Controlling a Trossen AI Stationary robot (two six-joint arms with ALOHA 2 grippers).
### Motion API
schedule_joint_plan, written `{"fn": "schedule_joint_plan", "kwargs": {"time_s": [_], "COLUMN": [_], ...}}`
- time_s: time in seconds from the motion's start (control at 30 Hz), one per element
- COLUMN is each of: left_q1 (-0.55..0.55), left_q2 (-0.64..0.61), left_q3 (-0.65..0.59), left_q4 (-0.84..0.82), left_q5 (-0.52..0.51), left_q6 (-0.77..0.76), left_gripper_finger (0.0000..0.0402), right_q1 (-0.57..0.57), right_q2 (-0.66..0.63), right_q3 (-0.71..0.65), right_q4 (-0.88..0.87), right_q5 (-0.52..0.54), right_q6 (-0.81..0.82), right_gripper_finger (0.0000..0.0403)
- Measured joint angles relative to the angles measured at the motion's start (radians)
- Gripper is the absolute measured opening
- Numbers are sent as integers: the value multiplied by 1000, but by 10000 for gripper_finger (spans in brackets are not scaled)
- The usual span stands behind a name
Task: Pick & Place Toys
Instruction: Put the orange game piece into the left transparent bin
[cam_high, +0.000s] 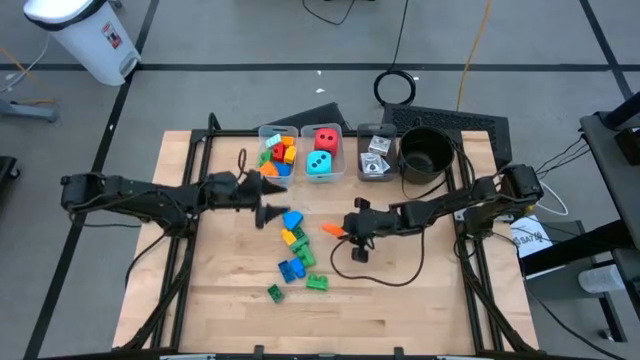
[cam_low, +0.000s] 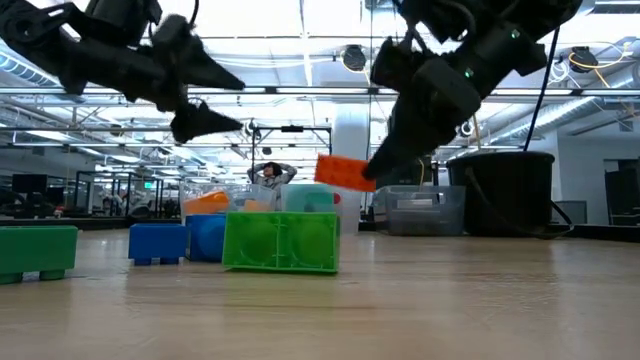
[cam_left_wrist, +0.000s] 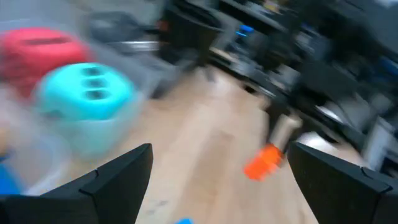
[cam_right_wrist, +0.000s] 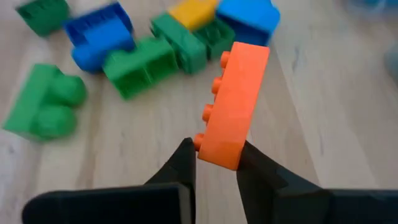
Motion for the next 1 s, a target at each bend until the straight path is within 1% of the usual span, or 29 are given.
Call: {"fn": "schedule_joint_plan", "kwargs": {"time_s": [0.03, 0.1, 0.17, 0.27, 0.37, 0.43, 0.6, 0.8, 1.0], "left_q1": [-22, -73, -126, -191, -237, -261, -289, -292, -291], "left_q2": [0, 0, 1, 32, 89, 145, 282, 431, 516], "left_q3": [0, 0, 0, 0, 2, 9, 88, 203, 314], "left_q4": [8, 12, 12, 52, 164, 218, 238, 234, 121], "left_q5": [27, 45, 30, -20, -32, -32, -22, 64, 62], "left_q6": [30, 88, 140, 203, 297, 353, 419, 445, 444], "left_gripper_finger": [379, 379, 379, 379, 379, 379, 379, 379, 379], "right_q1": [4, 13, 25, 46, 59, 64, 64, 64, 64], "right_q2": [-6, -9, -9, -8, 0, 2, 1, 1, 1], "right_q3": [0, 0, 0, 0, 0, 0, 0, 0, 0], "right_q4": [12, 61, 119, 205, 265, 269, 272, 269, 270], "right_q5": [0, -1, -2, -3, -3, -3, -1, -1, 0], "right_q6": [-11, -30, -60, -124, -171, -176, -179, -179, -195], "right_gripper_finger": [54, 55, 55, 56, 56, 56, 56, 56, 55]}}
